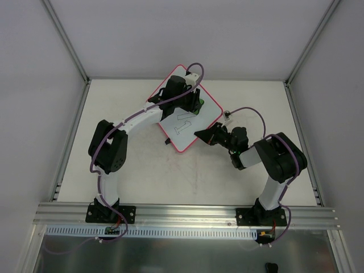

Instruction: Erase the whiteboard

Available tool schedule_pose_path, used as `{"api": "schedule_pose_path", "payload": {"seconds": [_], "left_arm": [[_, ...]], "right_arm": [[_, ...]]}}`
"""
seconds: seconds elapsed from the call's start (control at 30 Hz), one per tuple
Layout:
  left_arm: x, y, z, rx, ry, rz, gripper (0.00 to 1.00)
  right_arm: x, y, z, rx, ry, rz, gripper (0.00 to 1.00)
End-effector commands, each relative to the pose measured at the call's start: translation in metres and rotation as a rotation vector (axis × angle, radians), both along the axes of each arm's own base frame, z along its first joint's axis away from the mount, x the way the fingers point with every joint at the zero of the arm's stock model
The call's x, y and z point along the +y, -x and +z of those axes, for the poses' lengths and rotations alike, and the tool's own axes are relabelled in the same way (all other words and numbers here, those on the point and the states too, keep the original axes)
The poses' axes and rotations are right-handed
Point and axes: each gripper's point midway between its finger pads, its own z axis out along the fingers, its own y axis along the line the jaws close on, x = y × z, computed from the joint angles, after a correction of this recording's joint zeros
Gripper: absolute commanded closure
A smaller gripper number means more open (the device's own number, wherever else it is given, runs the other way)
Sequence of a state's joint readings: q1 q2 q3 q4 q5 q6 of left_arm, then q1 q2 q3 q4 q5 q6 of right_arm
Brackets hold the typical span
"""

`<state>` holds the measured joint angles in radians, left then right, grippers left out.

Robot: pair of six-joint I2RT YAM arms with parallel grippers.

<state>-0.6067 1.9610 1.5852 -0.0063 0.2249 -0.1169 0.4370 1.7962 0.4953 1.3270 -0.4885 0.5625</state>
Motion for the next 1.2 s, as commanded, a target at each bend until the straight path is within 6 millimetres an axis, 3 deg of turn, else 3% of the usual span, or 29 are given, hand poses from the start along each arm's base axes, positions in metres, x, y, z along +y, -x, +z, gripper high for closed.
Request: {"api": "schedule_pose_path", "payload": {"seconds": [0.0,0.6,0.97,1.17], "left_arm": [[-0.029,0.051,-0.061,0.159,-0.083,-0.154,1.00],[-0.040,0.071,-0.077,0.175,-0.115,-0.226,1.00],[-0.026,0.102,-0.105,0.201,-0.176,-0.275,1.00],[-0.021,0.125,-0.110,0.211,-0.151,-0.327,1.00]], "right_arm": [[0.031,0.054,0.045,-0.310,-0.038,0.319,1.00],[0.027,0.098,0.053,-0.341,-0.048,0.476,1.00],[0.032,0.101,0.053,-0.344,-0.054,0.533,1.00],[0.033,0.102,0.057,-0.358,-0.058,0.547,1.00]]}}
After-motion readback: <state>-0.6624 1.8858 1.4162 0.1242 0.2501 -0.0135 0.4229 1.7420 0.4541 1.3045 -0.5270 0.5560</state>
